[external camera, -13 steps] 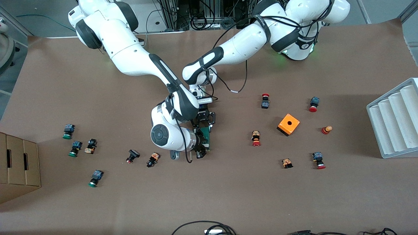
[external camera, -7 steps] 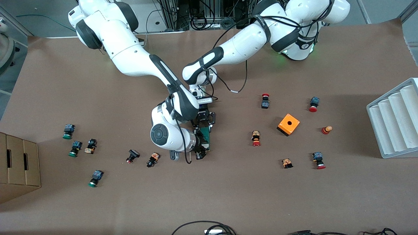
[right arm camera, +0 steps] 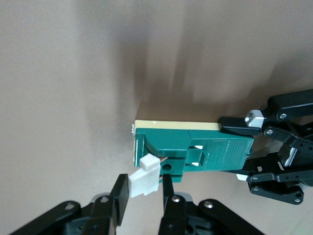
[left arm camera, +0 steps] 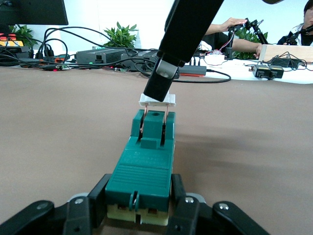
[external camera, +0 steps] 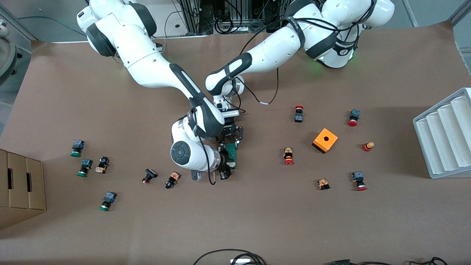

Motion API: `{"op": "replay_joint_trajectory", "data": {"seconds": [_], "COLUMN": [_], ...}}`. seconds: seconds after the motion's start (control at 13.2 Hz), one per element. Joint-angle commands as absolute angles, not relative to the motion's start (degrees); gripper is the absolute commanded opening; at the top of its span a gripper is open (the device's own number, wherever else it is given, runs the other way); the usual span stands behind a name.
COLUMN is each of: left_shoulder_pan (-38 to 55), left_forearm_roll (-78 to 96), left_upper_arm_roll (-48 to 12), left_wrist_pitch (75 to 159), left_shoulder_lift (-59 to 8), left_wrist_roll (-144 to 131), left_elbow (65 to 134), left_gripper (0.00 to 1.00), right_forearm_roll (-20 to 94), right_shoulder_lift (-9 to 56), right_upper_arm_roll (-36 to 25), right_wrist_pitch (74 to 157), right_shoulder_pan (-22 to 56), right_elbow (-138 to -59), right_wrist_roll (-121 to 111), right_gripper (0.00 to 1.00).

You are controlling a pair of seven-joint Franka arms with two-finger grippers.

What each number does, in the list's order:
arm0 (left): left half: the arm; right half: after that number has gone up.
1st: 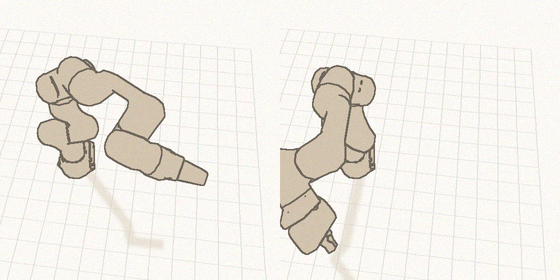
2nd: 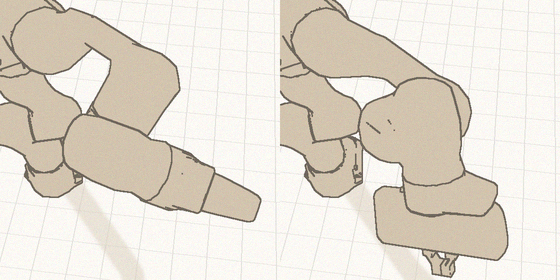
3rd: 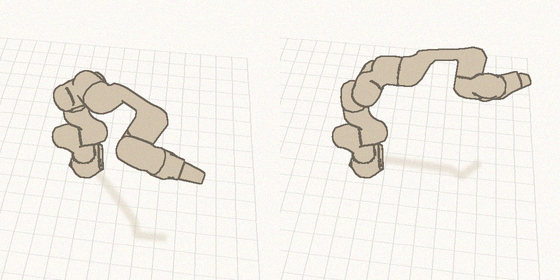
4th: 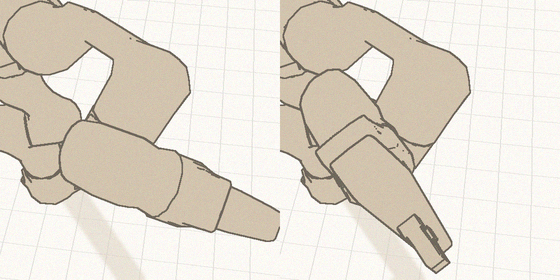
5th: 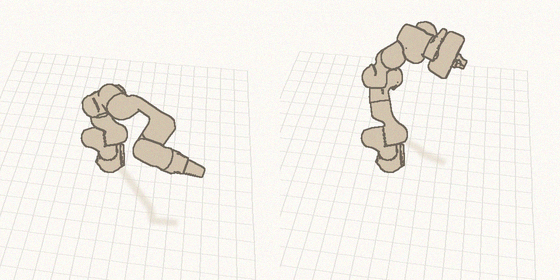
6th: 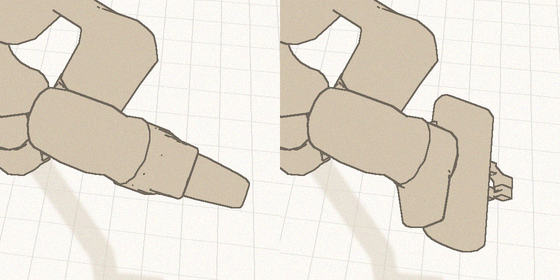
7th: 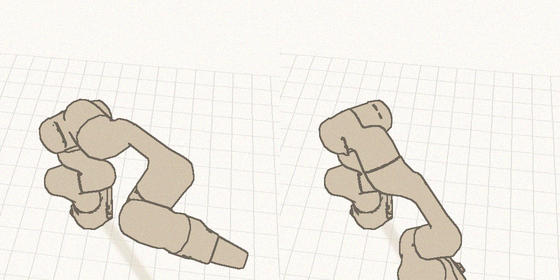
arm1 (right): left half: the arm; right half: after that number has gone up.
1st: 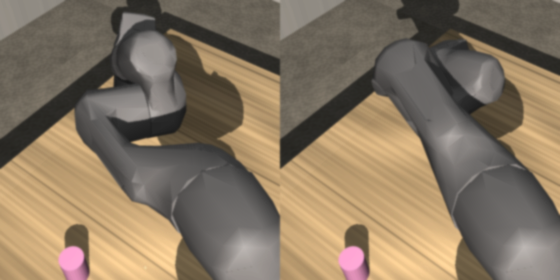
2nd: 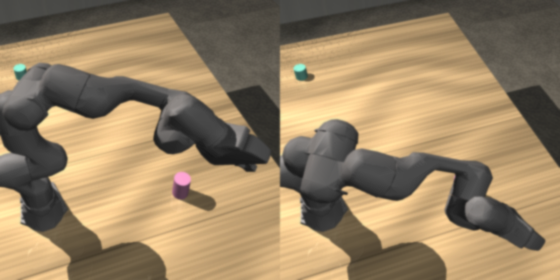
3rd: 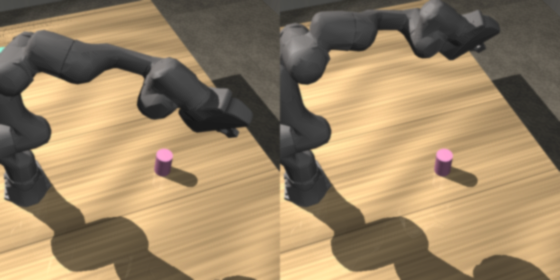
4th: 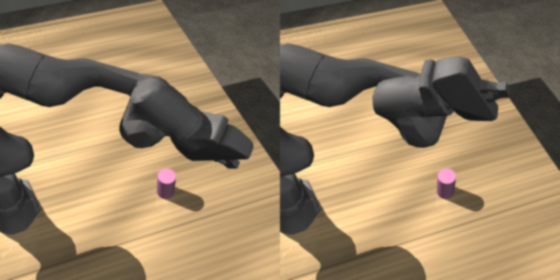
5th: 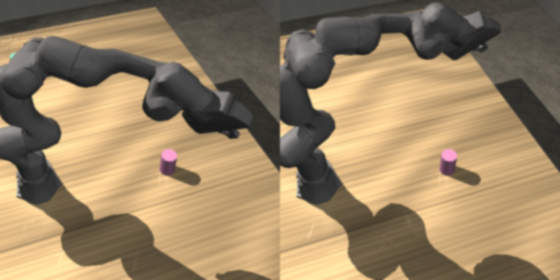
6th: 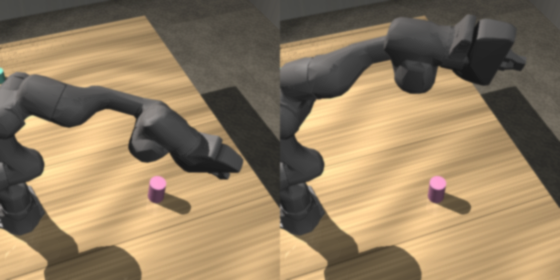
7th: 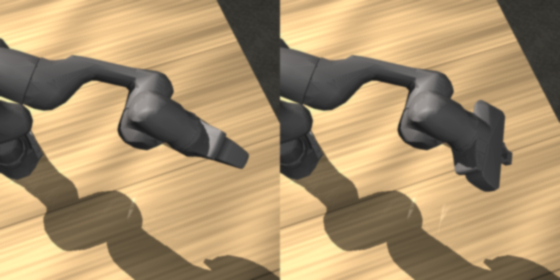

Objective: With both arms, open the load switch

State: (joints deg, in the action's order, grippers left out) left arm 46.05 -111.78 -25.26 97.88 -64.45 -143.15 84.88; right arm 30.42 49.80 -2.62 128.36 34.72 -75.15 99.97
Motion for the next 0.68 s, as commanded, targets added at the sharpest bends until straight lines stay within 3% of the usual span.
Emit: {"op": "replay_joint_trajectory", "data": {"seconds": [0.0, 0.61], "left_shoulder_pan": [45.9, 46.0], "left_forearm_roll": [-111.9, -111.1], "left_upper_arm_roll": [-25.8, -25.8], "left_wrist_pitch": [98.9, 98.9], "left_shoulder_lift": [-65.7, -65.7], "left_wrist_roll": [-142.2, -142.2], "left_elbow": [83.3, 83.3], "left_gripper": [0.54, 0.54], "right_forearm_roll": [29.3, 29.2], "right_shoulder_lift": [49.3, 47.1], "right_upper_arm_roll": [-2.3, -2.2], "right_wrist_pitch": [129.3, 128.6], "right_shoulder_pan": [34.7, 34.8], "right_elbow": [-75.5, -78.1], "right_wrist_roll": [100.4, 99.2], "right_gripper": [0.31, 0.29]}}
